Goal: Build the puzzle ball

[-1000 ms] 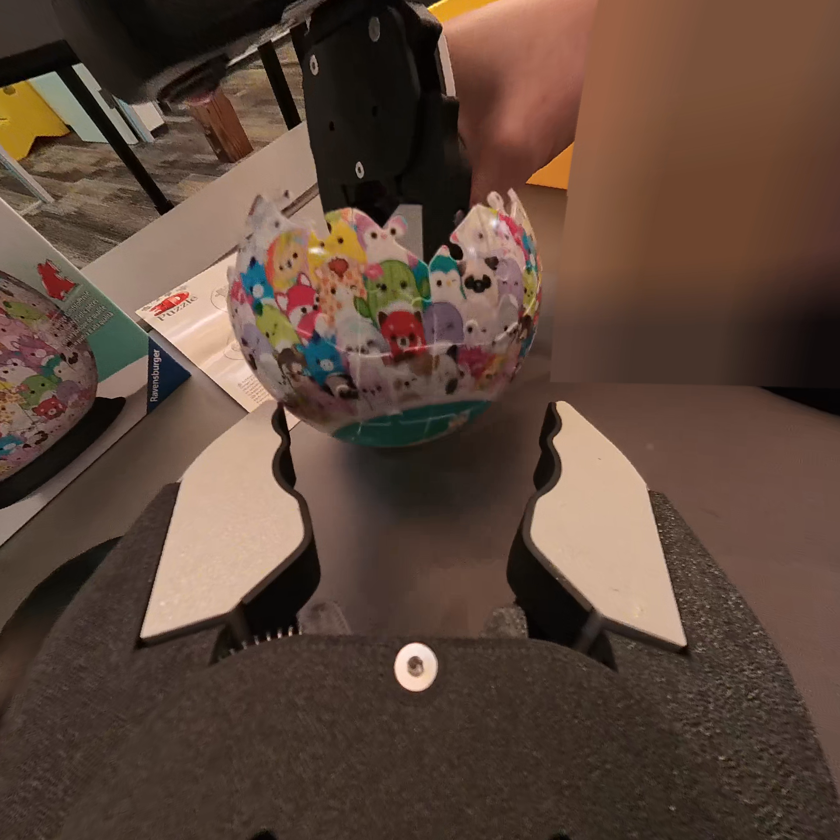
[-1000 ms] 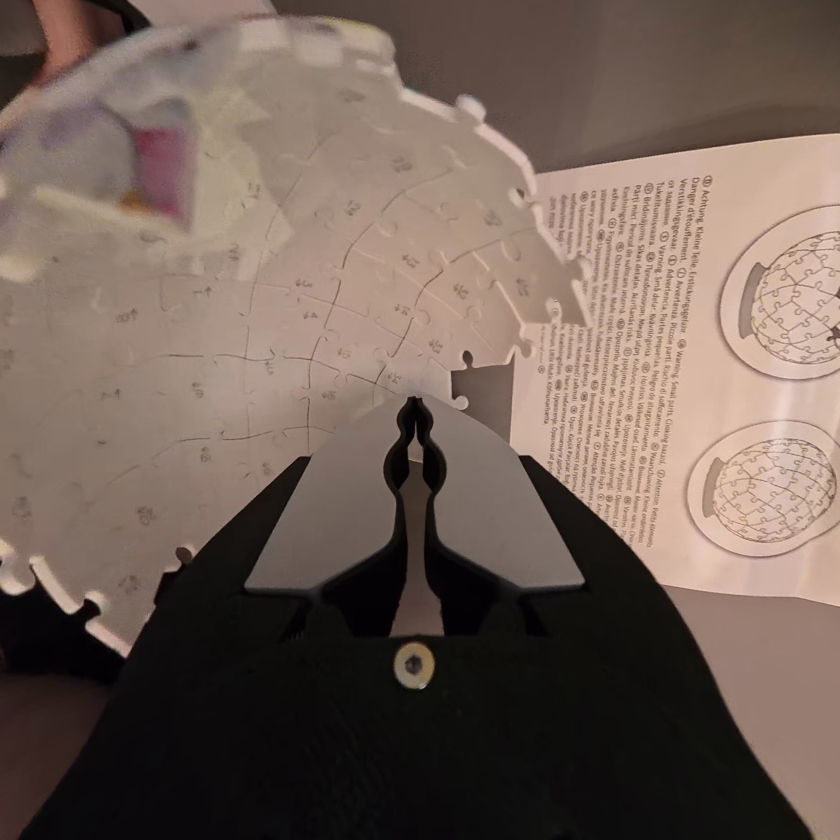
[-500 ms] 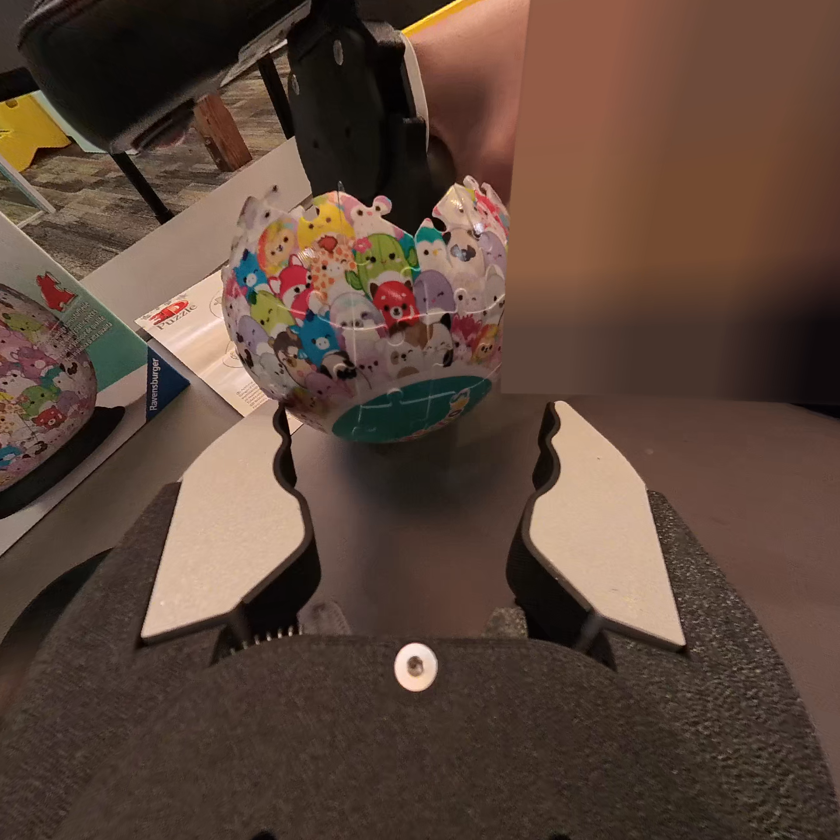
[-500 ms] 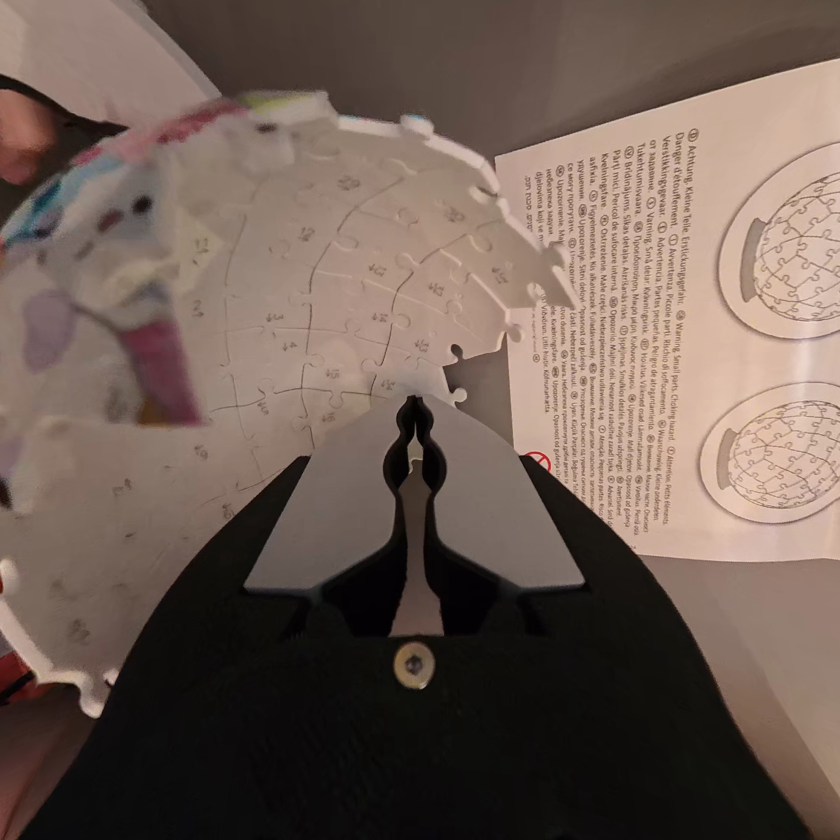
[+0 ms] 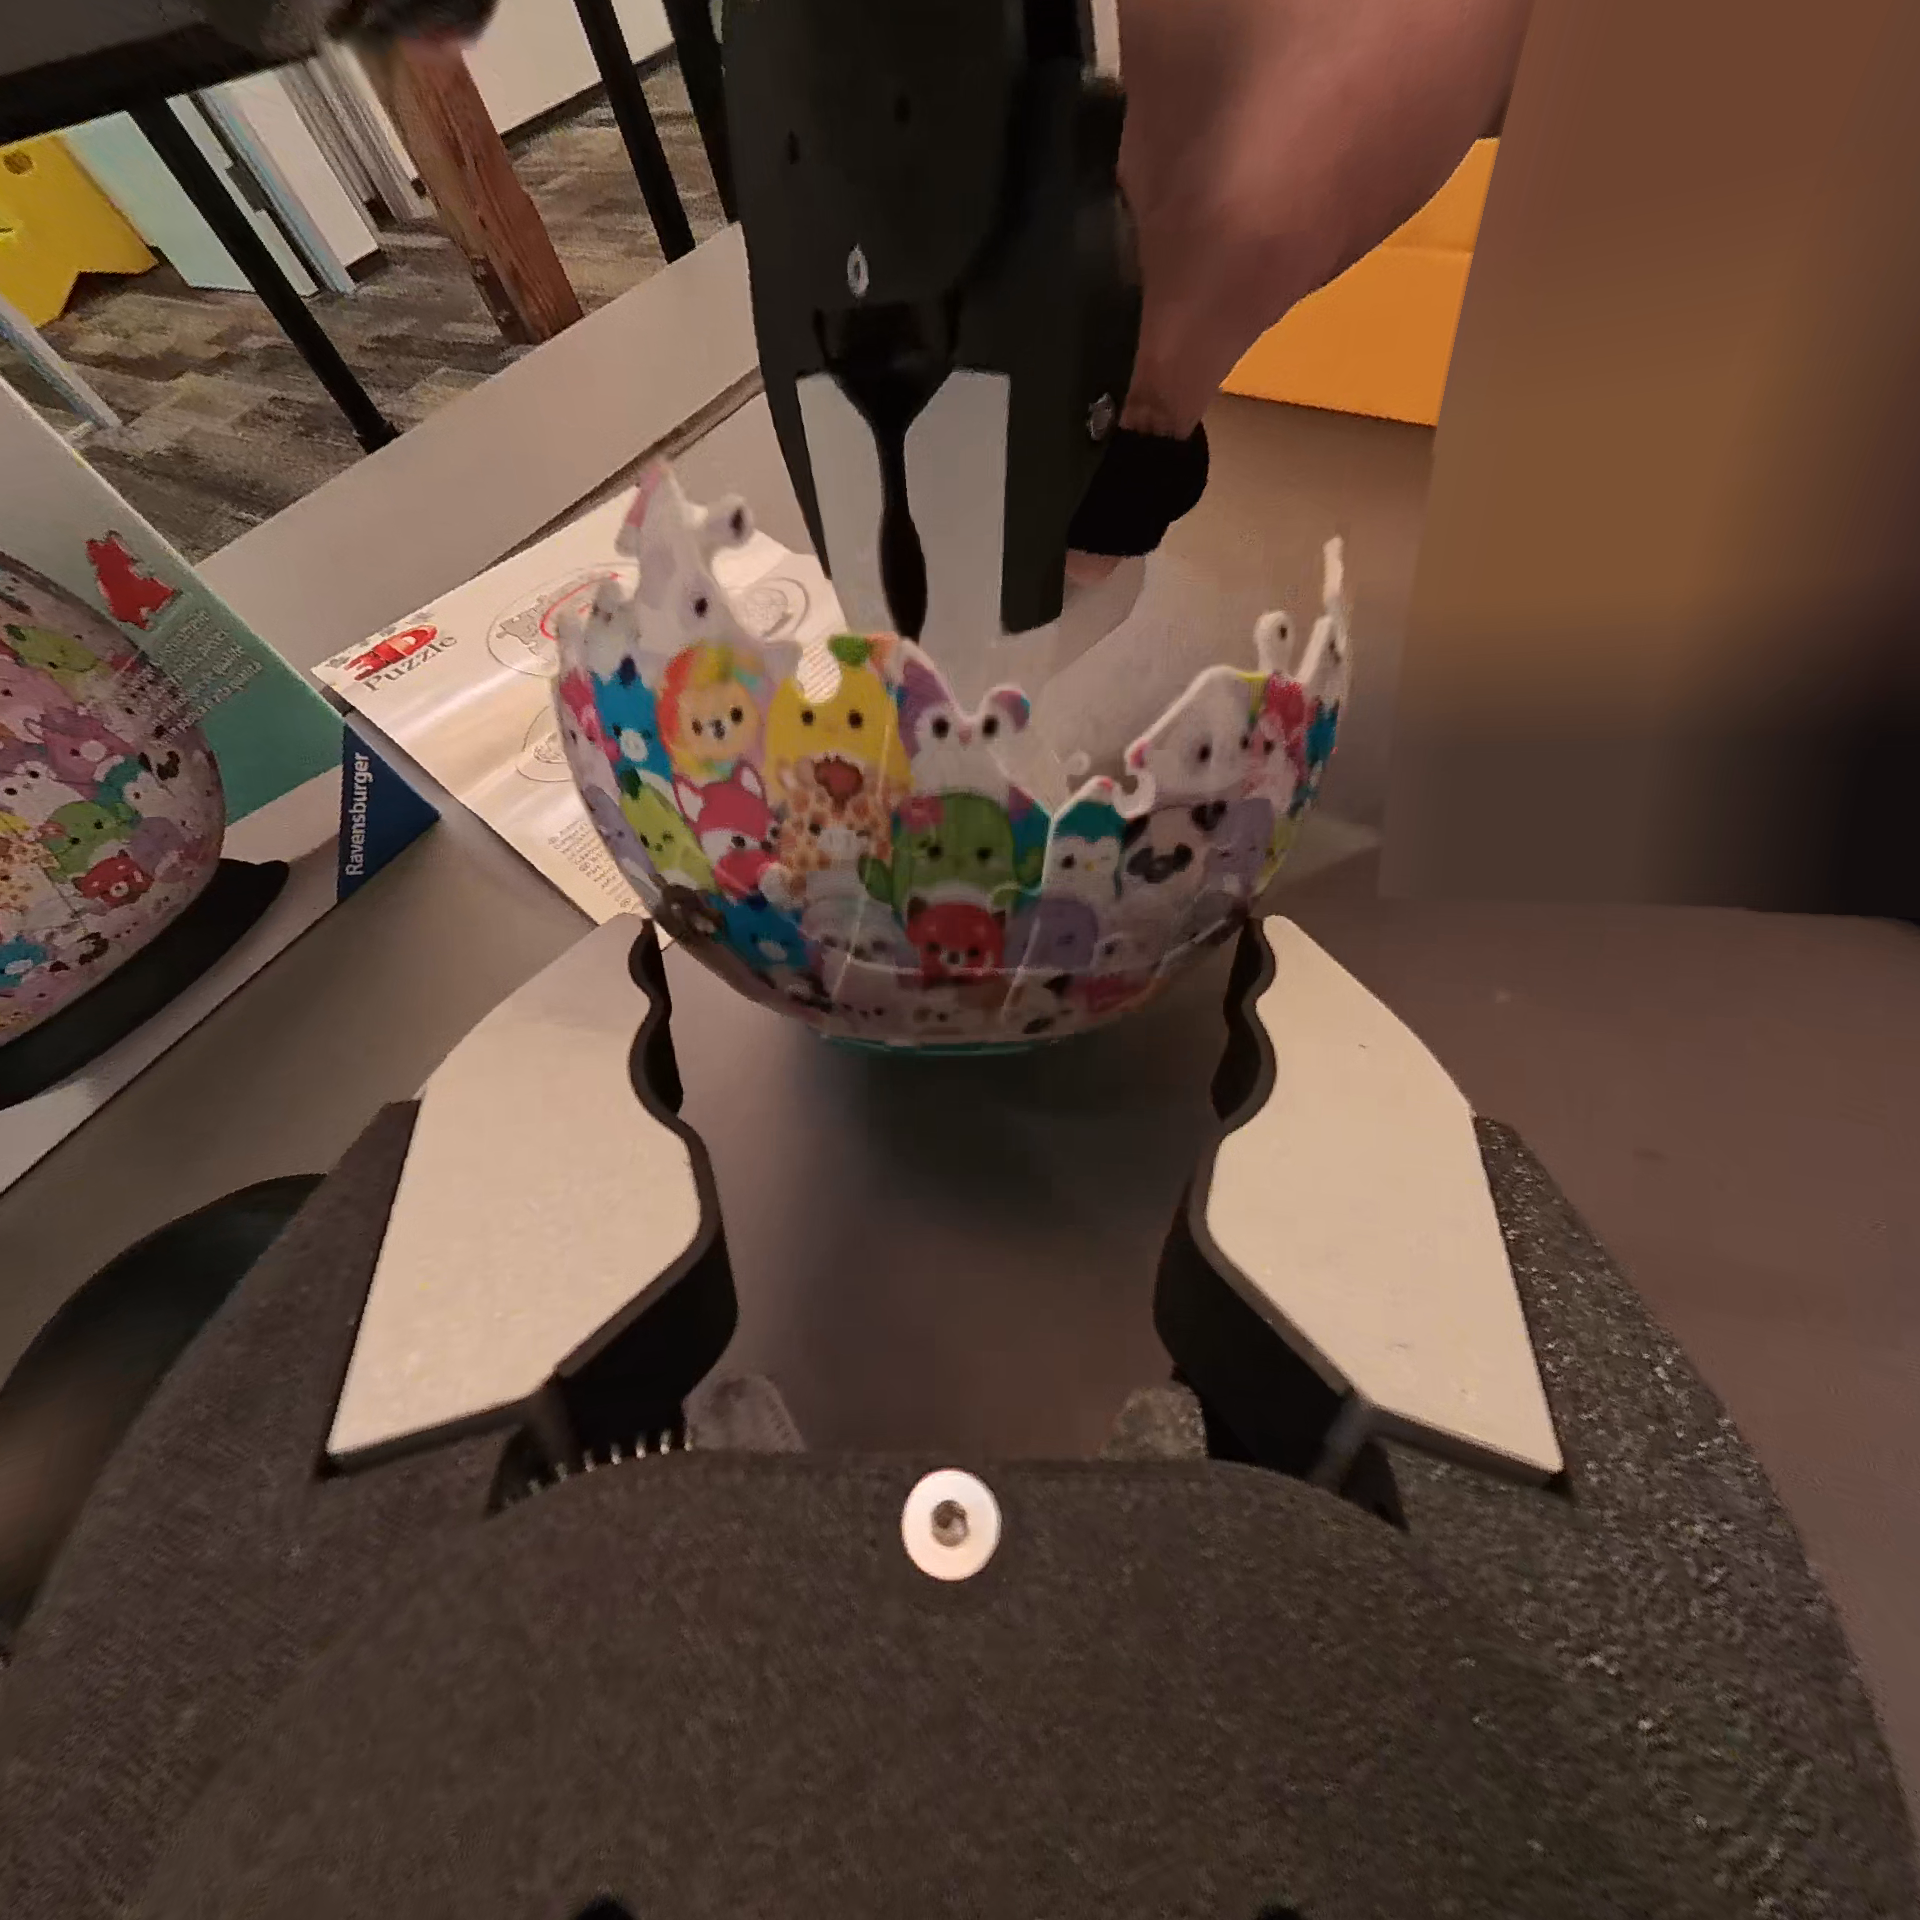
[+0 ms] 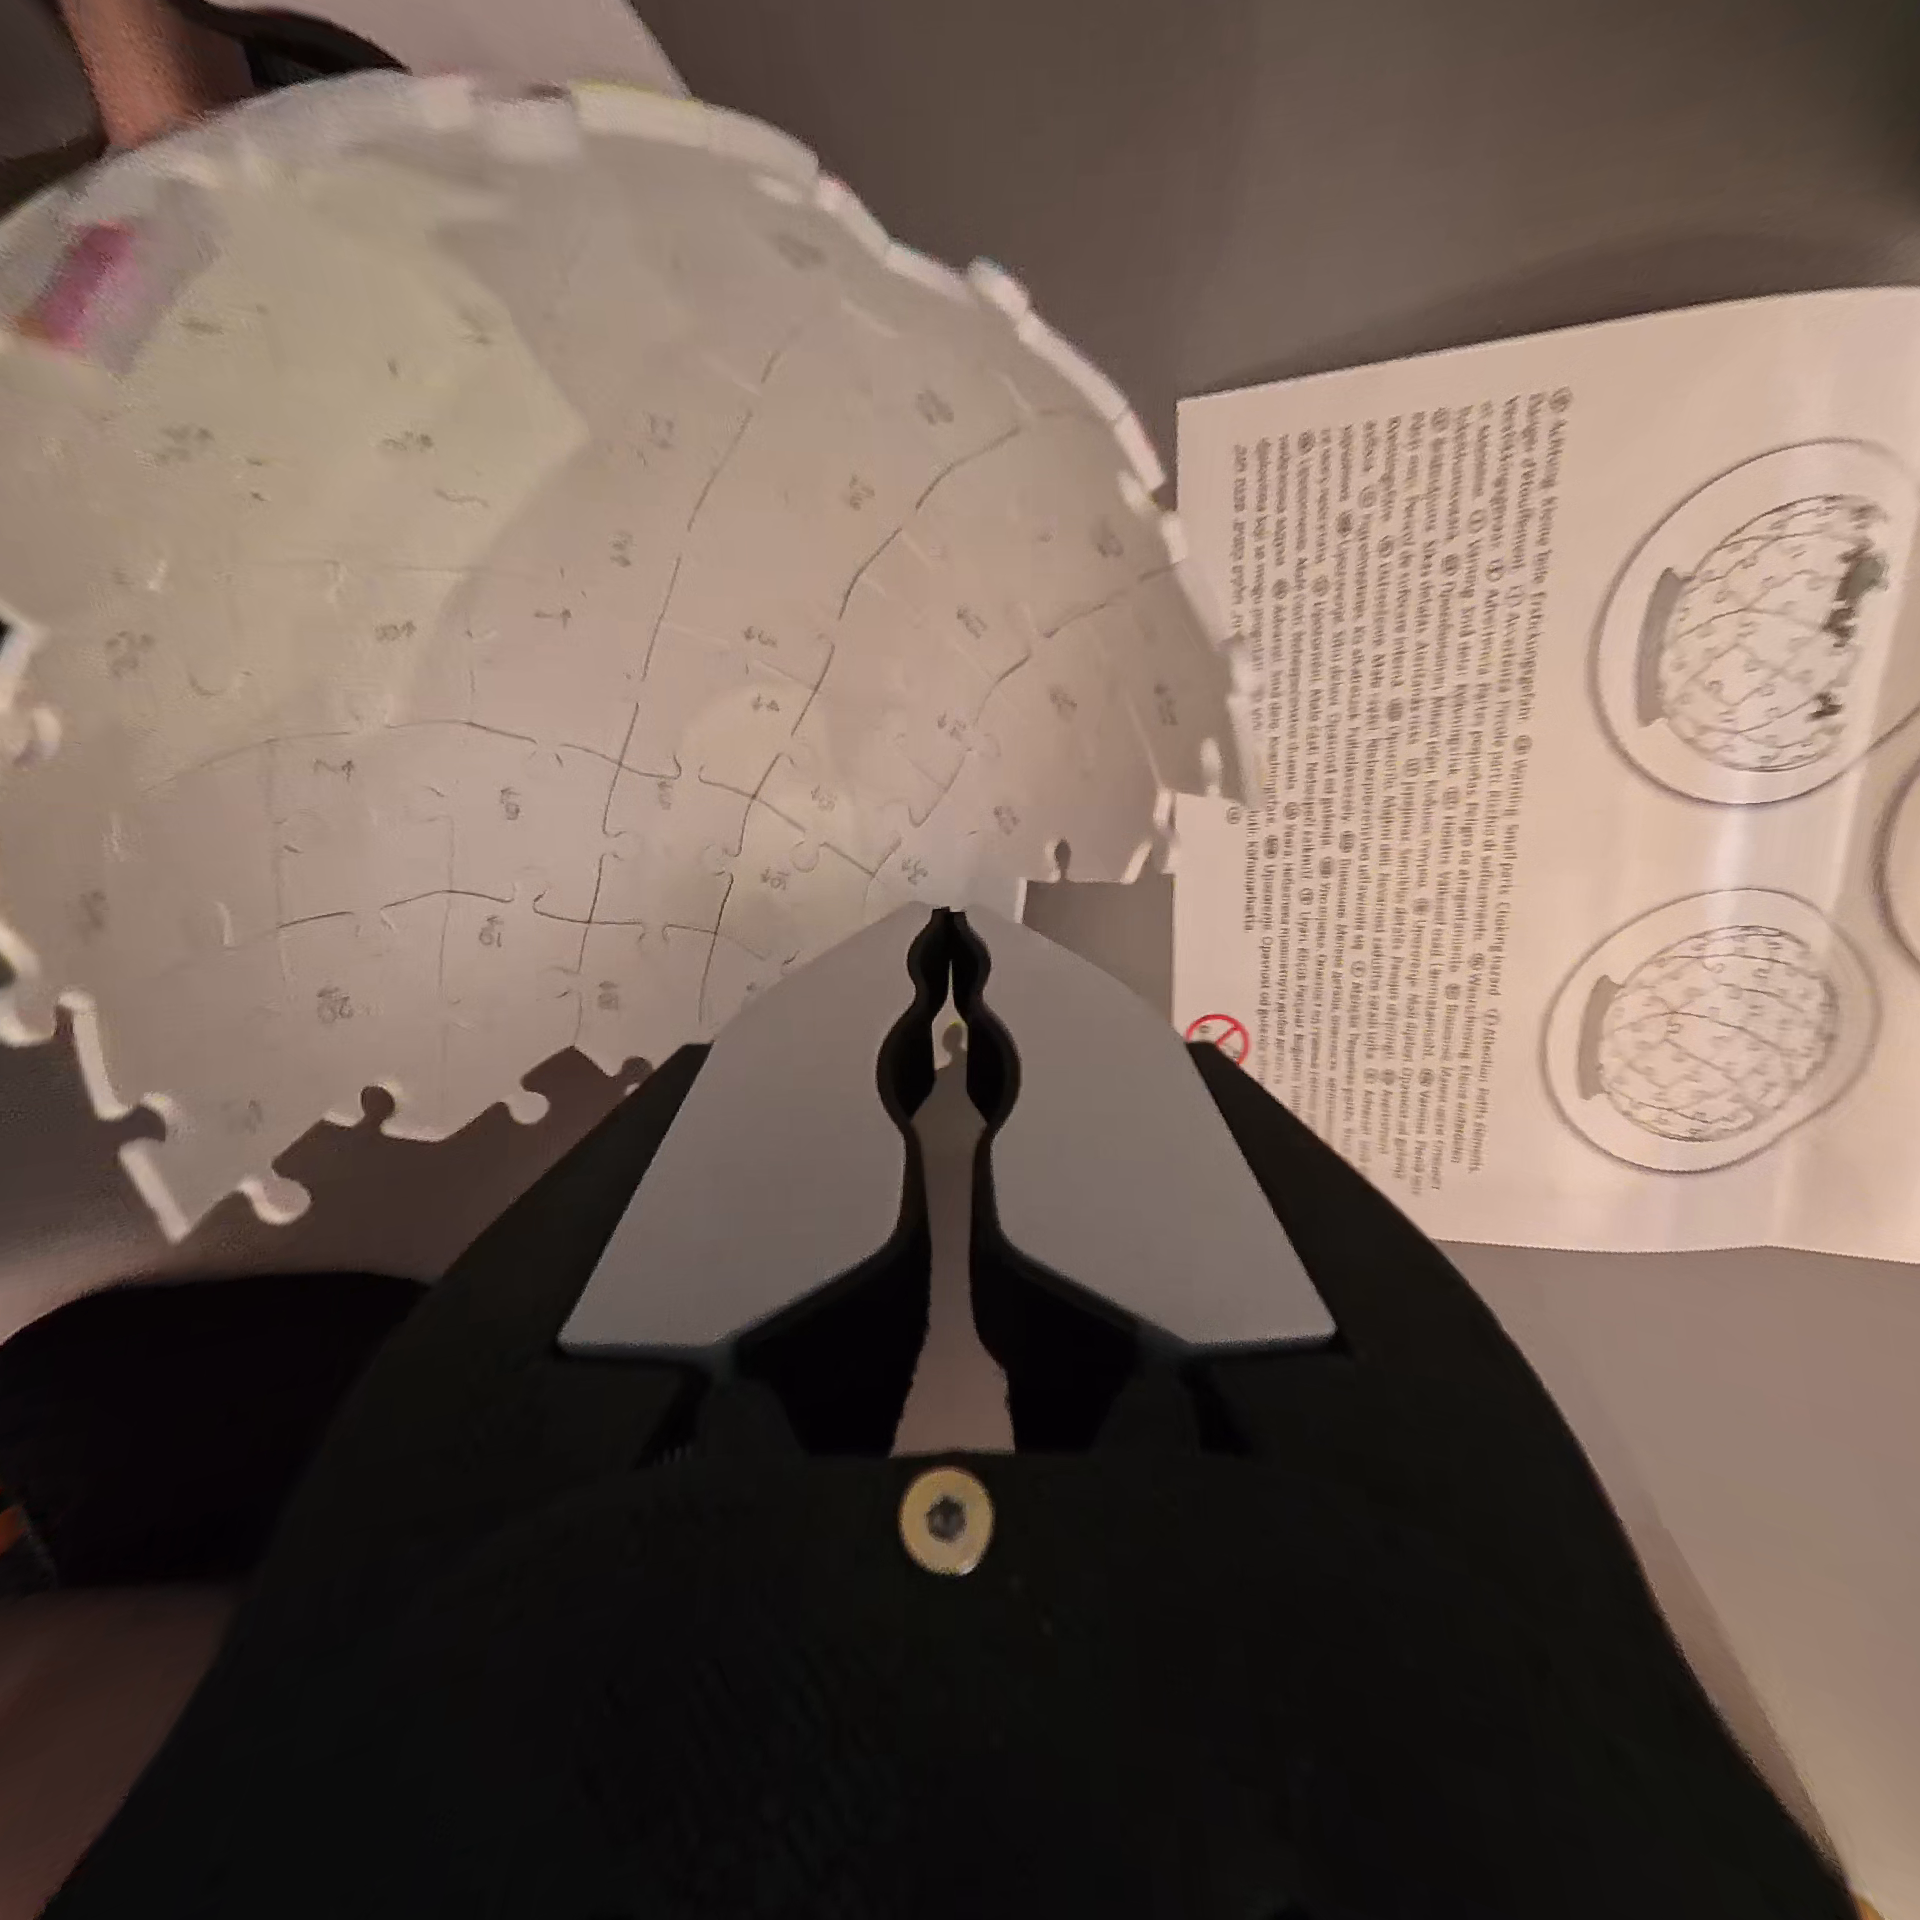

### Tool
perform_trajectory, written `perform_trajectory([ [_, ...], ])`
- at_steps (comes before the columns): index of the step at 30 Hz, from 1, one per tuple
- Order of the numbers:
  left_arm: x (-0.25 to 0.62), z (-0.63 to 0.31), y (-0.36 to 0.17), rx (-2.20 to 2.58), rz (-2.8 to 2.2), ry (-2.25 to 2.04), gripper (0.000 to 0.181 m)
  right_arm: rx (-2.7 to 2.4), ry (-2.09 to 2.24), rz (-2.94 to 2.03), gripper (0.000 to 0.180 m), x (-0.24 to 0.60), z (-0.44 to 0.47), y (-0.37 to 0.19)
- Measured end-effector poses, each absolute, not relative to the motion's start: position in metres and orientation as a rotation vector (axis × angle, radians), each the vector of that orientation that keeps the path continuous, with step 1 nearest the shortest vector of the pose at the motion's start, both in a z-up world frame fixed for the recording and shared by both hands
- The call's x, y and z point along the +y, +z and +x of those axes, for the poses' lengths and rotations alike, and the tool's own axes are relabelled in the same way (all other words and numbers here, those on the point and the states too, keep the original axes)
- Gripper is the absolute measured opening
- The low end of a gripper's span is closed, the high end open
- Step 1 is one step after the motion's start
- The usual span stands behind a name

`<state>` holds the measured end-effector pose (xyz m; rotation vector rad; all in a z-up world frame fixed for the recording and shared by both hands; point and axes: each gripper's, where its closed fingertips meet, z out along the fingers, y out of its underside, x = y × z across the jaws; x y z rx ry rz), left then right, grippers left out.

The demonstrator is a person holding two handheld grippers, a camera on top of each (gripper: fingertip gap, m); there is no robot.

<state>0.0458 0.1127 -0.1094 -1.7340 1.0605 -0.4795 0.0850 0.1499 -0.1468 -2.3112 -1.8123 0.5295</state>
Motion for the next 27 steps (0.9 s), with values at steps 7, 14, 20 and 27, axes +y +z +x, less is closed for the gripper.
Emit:
perform_trajectory([
  [7, 0.113, 0.046, -0.111, 1.067, -1.735, -0.467, 0.102, -1.644, 0.661, -2.308, 0.001, 0.163, 0.090, -0.128],
  [14, 0.111, 0.047, -0.112, 1.084, -1.729, -0.442, 0.102, -1.396, 0.763, -2.476, 0.024, 0.170, 0.107, -0.127],
  [20, 0.108, 0.045, -0.115, 1.111, -1.728, -0.408, 0.102, -1.327, 0.918, -2.581, 0.027, 0.160, 0.102, -0.135],
  [27, 0.107, 0.044, -0.115, 1.110, -1.730, -0.410, 0.102, -1.346, 0.895, -2.655, 0.021, 0.153, 0.105, -0.145],
])
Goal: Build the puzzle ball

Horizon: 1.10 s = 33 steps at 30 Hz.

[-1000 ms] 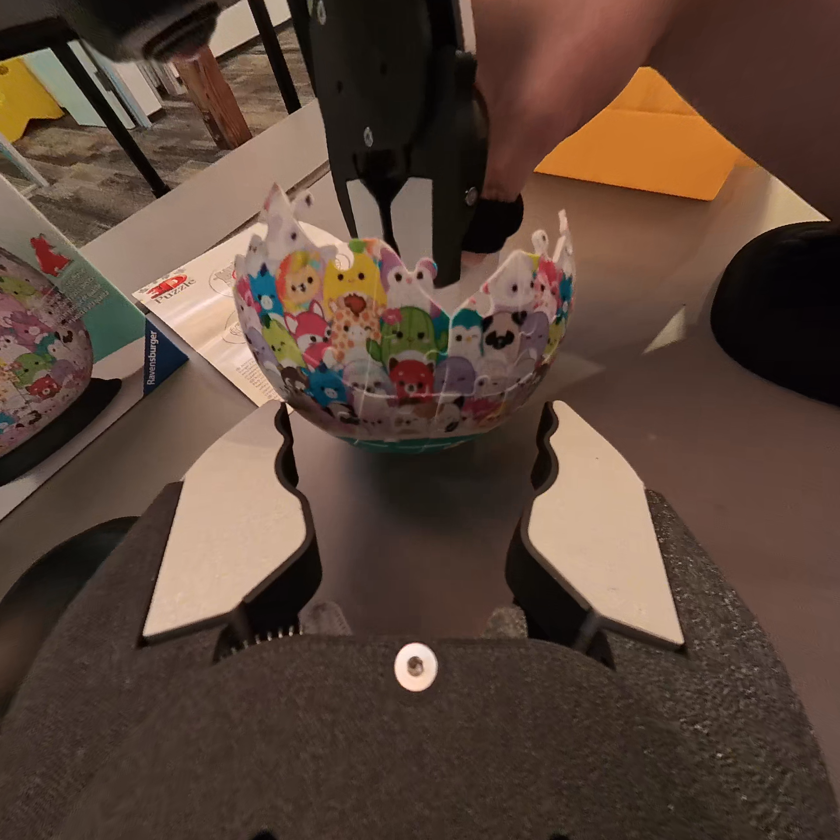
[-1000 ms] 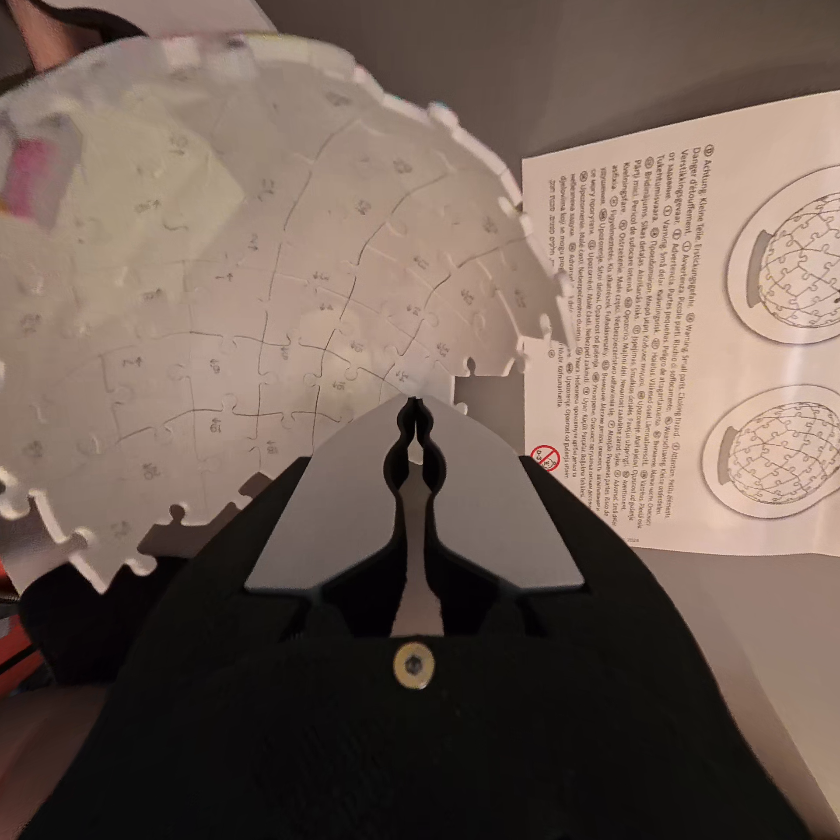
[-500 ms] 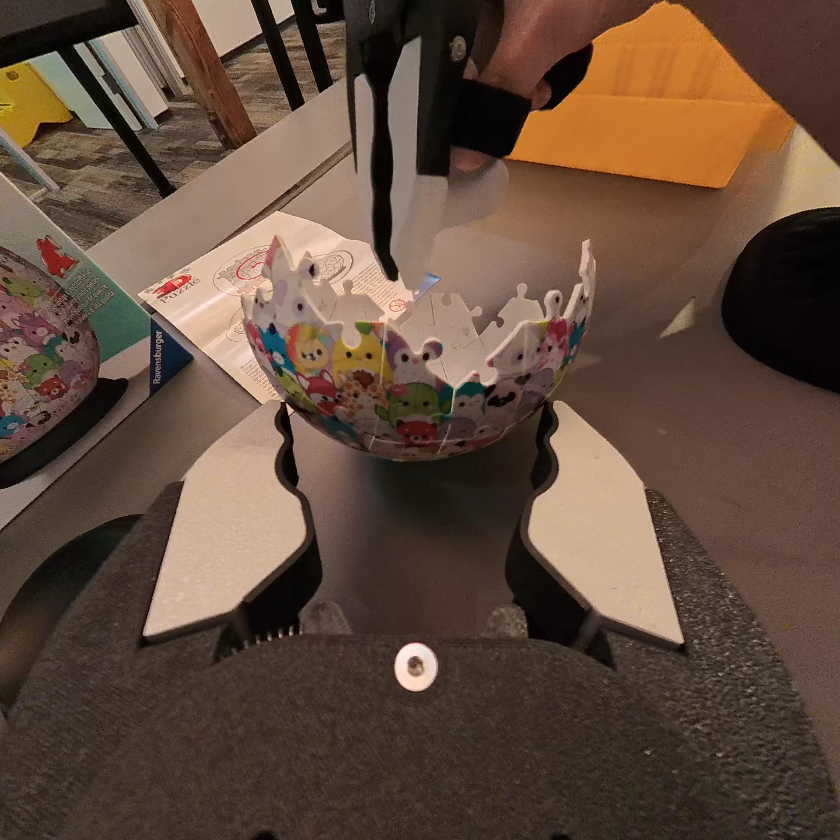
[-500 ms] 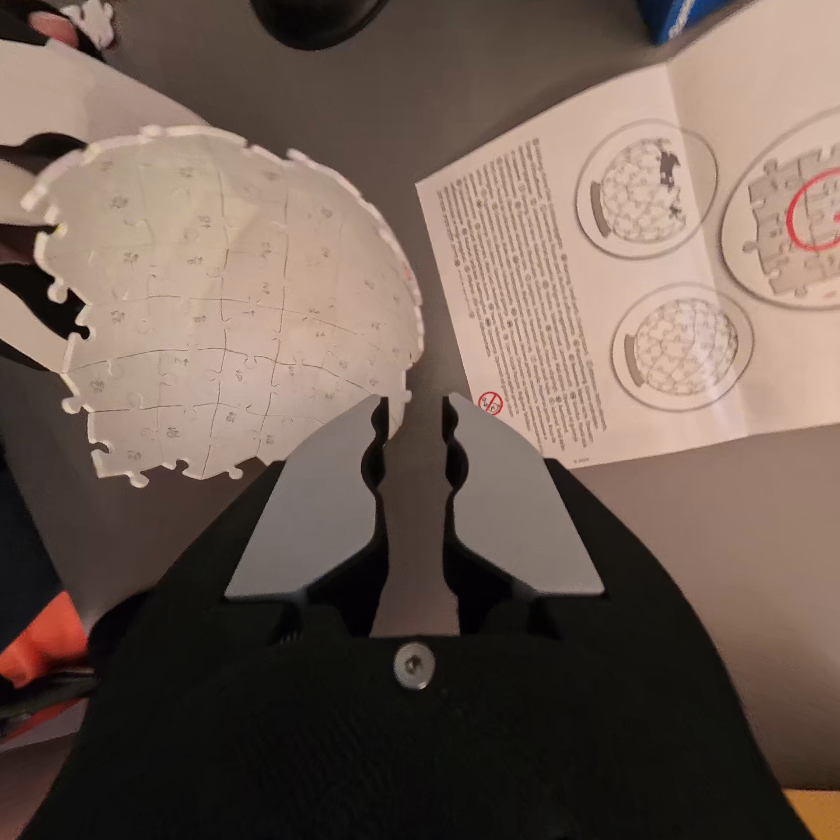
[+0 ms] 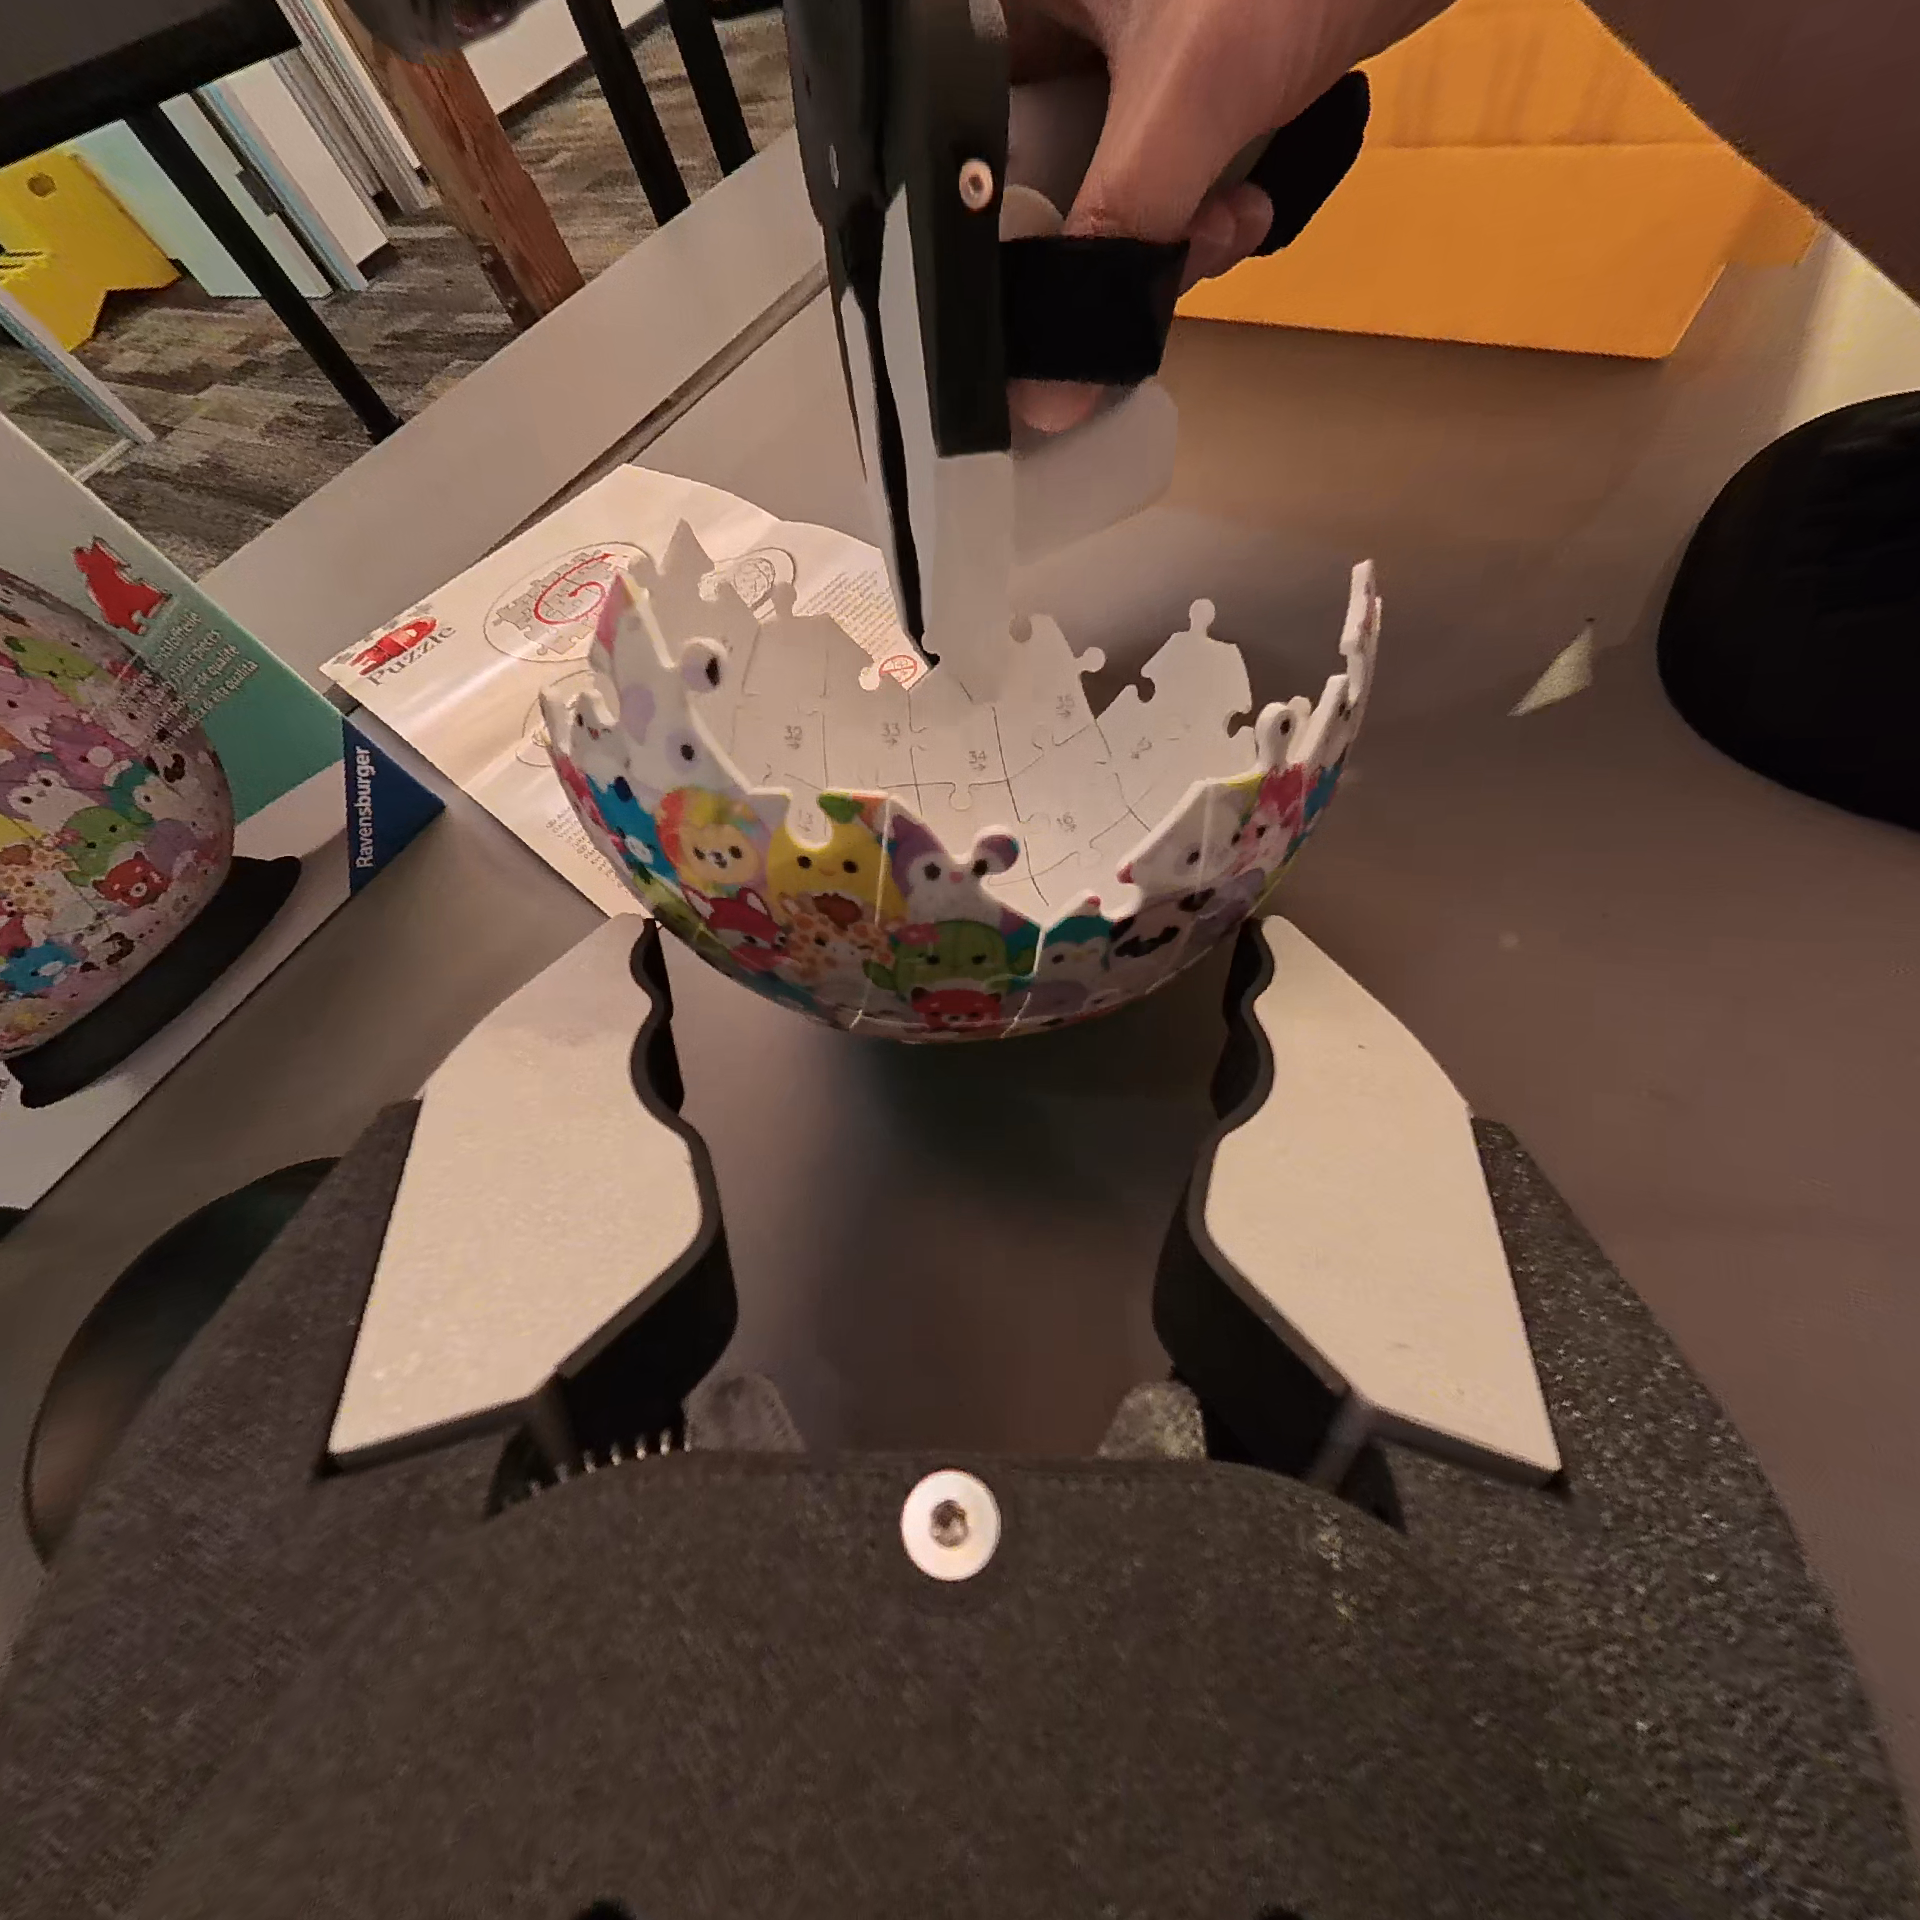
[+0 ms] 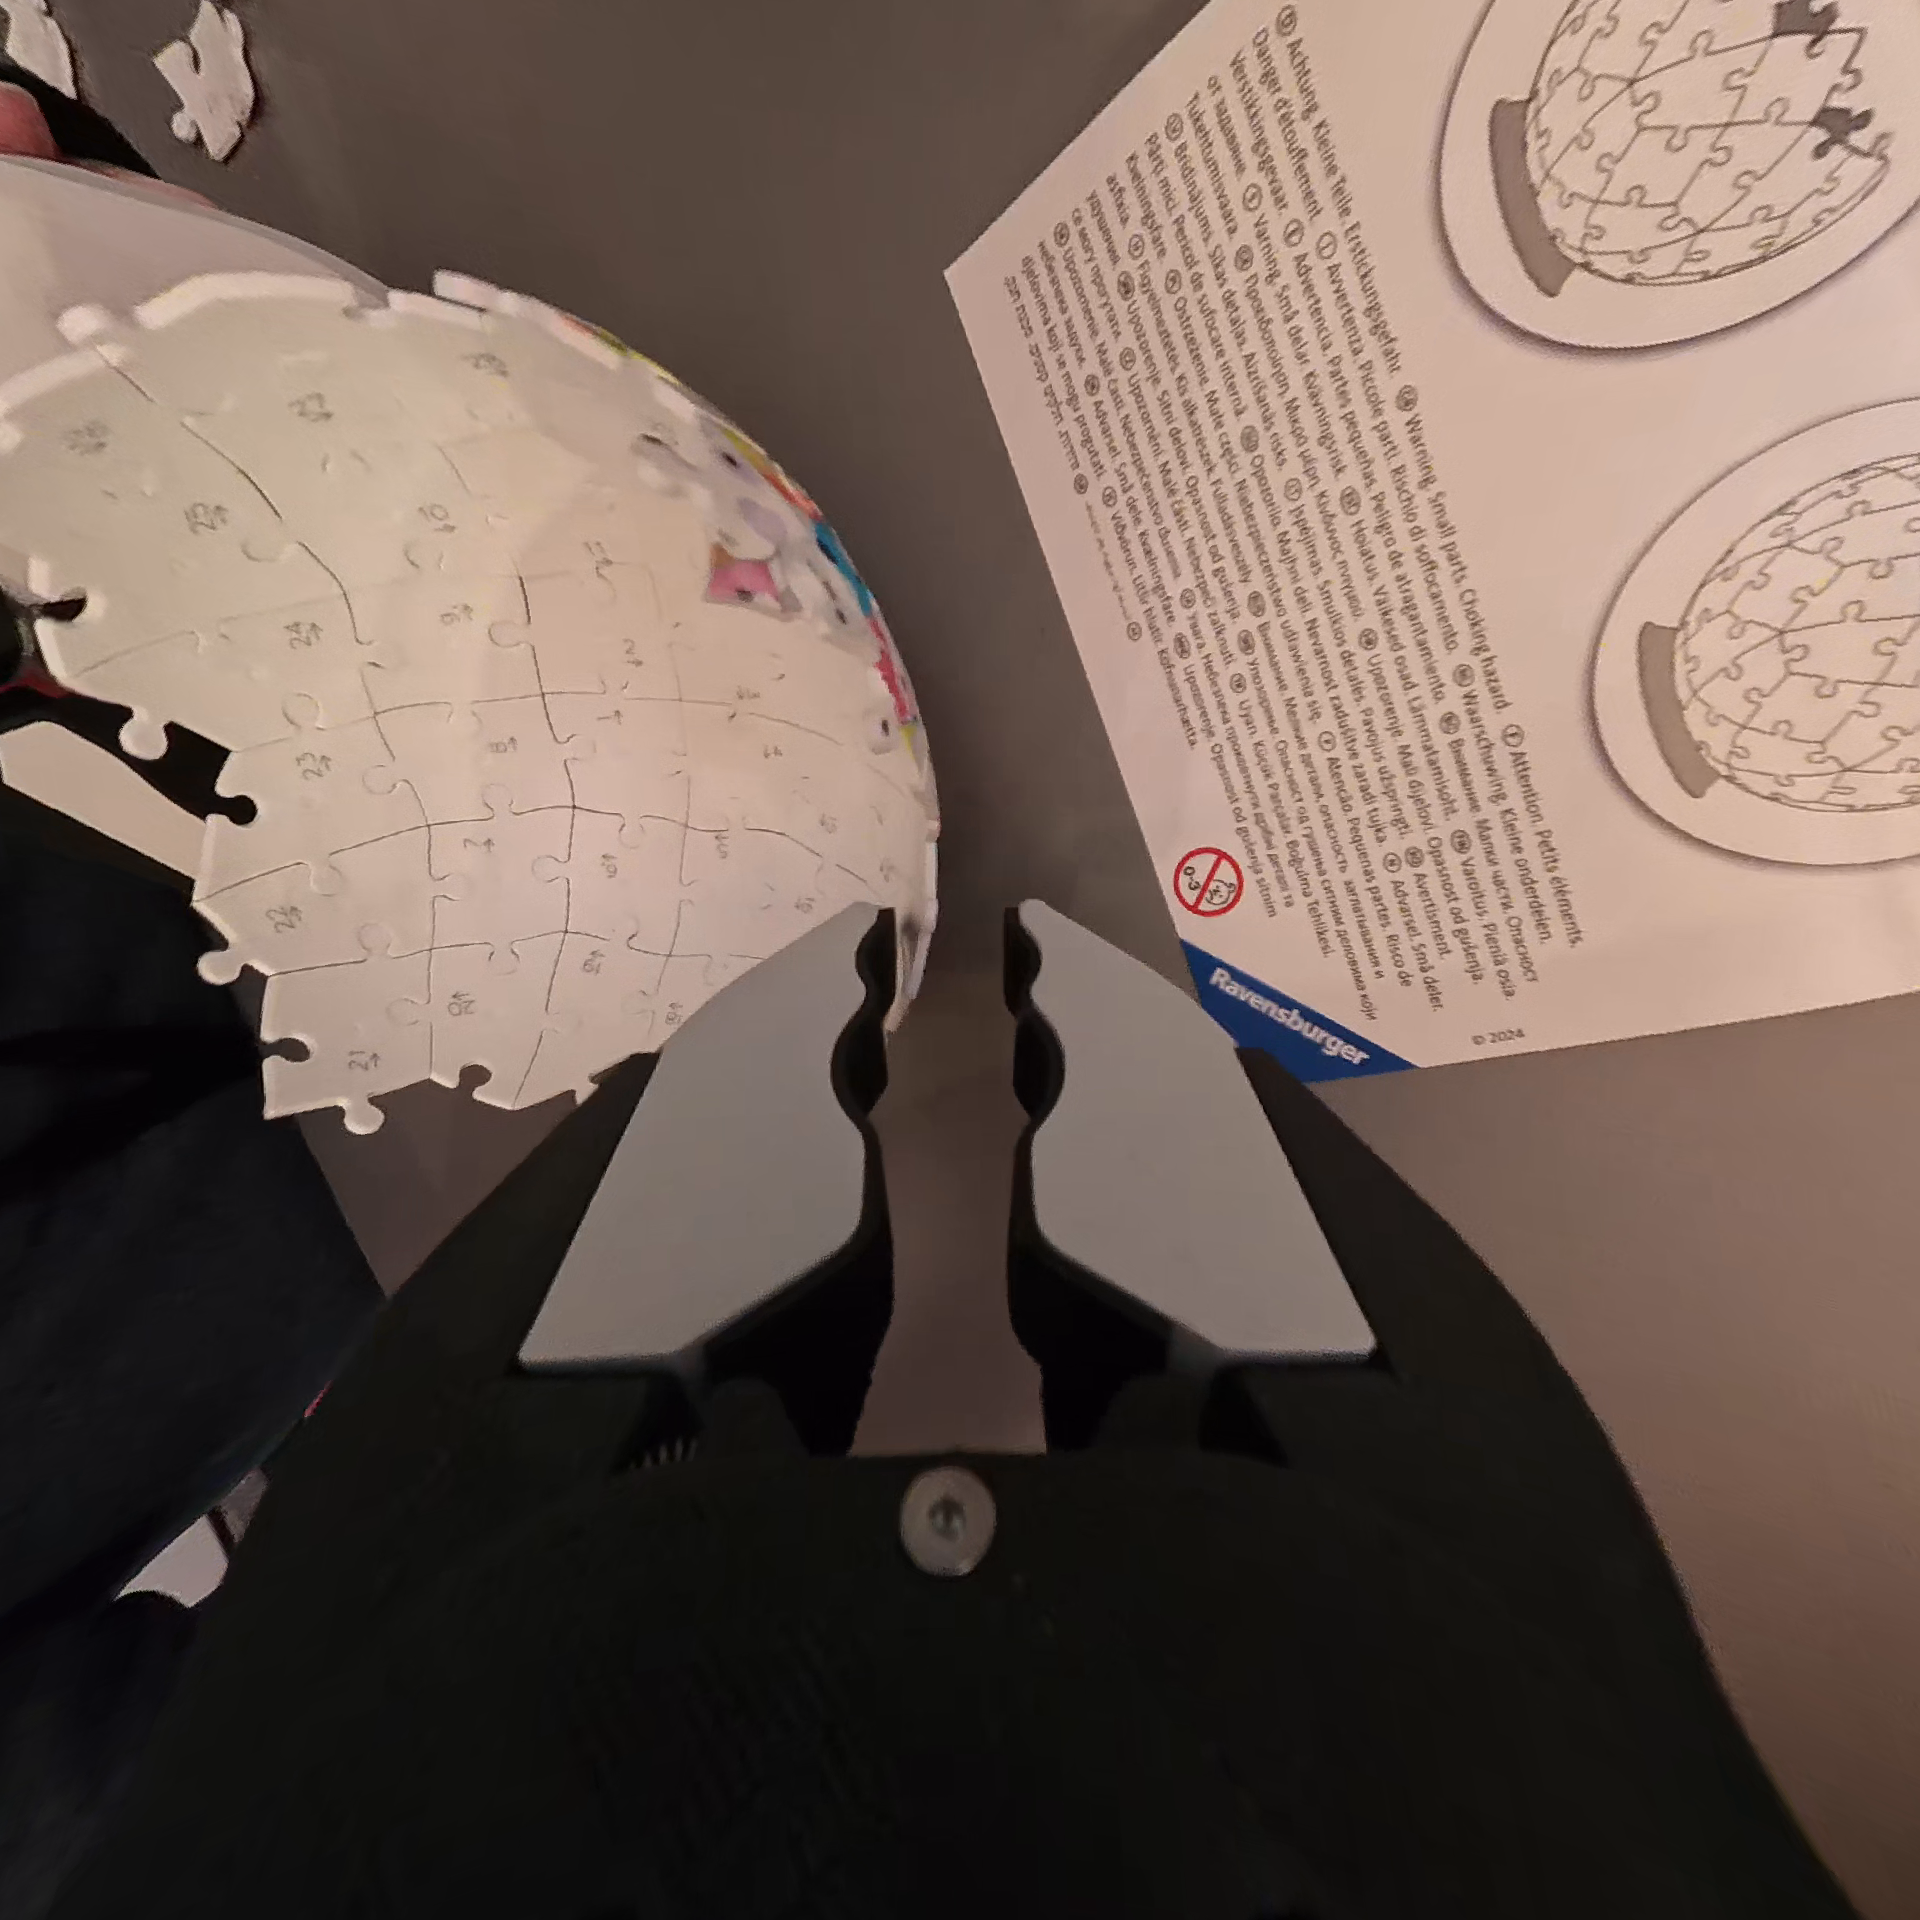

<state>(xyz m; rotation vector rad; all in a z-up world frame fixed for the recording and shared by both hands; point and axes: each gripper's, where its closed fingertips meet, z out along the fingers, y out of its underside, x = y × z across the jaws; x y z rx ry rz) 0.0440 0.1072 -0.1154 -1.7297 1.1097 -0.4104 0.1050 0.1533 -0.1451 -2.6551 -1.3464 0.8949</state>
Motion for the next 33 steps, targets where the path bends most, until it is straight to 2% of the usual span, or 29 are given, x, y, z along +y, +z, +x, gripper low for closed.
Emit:
perform_trajectory([
  [3, 0.107, 0.044, -0.115, 1.109, -1.728, -0.412, 0.101, -1.364, 0.969, -2.658, 0.008, 0.147, 0.101, -0.144],
  [12, 0.105, 0.046, -0.116, 1.126, -1.719, -0.402, 0.101, -1.303, 1.030, -2.663, 0.005, 0.150, 0.099, -0.142],
  [15, 0.105, 0.044, -0.117, 1.125, -1.728, -0.403, 0.101, -1.265, 1.081, -2.628, 0.021, 0.154, 0.094, -0.139],
  [19, 0.104, 0.043, -0.116, 1.117, -1.724, -0.400, 0.101, -1.360, 0.959, -2.563, 0.026, 0.158, 0.091, -0.143],
  [25, 0.106, 0.042, -0.115, 1.101, -1.733, -0.415, 0.101, -1.507, 0.724, -2.495, 0.028, 0.161, 0.087, -0.151],
  [33, 0.106, 0.044, -0.114, 1.097, -1.729, -0.426, 0.100, -1.569, 0.645, -2.477, 0.029, 0.160, 0.086, -0.155],
])
